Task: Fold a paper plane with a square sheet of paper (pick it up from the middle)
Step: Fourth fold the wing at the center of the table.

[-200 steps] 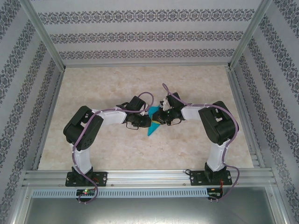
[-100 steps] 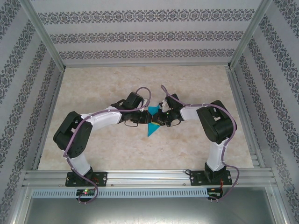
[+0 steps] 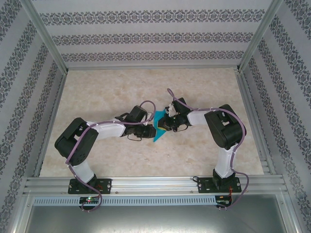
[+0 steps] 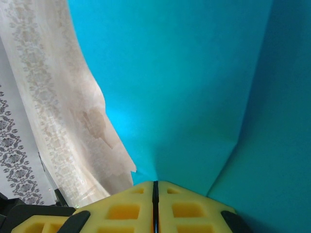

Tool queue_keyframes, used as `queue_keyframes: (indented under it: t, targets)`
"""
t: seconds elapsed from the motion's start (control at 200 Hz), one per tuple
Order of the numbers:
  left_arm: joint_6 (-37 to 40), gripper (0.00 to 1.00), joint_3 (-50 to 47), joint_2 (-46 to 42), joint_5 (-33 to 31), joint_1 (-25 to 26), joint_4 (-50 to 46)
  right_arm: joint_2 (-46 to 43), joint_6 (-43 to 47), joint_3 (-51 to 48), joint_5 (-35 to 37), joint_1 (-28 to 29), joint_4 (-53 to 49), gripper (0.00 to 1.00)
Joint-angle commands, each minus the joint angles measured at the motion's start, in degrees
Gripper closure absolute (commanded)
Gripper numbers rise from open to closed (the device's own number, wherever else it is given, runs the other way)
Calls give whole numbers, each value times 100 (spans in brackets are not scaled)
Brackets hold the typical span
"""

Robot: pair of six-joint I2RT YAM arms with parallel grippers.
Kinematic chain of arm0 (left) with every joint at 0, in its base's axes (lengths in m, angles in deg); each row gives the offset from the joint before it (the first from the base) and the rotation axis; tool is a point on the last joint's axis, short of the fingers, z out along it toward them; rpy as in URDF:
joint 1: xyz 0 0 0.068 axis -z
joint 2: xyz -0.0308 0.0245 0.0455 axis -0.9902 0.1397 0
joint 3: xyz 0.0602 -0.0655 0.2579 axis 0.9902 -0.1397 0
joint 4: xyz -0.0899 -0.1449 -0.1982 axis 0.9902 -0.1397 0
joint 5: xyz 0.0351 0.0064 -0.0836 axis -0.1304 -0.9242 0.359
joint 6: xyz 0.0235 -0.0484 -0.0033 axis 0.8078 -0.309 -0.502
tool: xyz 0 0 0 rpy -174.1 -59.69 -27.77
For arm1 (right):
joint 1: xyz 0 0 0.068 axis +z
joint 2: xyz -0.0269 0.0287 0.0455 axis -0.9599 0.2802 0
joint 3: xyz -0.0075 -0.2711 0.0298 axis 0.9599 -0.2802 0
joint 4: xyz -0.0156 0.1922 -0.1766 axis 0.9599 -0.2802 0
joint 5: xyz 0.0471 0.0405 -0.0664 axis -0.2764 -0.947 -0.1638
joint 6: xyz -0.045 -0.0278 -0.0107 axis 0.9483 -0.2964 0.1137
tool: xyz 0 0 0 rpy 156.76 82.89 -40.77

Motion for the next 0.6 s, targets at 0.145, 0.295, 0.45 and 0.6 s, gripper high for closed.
queue_keyframes:
  t: [0.145,0.295,0.45,0.6]
  targets:
    - [-101,82,-3,34,151,76,789,44,-53,-30,28,61,-151,90]
    - [-80,82,51,73,105,80,758,44,-66,-10,6,61,-142,90]
    - [-30,84,15,290,68,140,801,44,-88,20,-23,61,-144,90]
    - [88,84,-26,402,-123,194,775,45,-114,23,-33,52,-135,90]
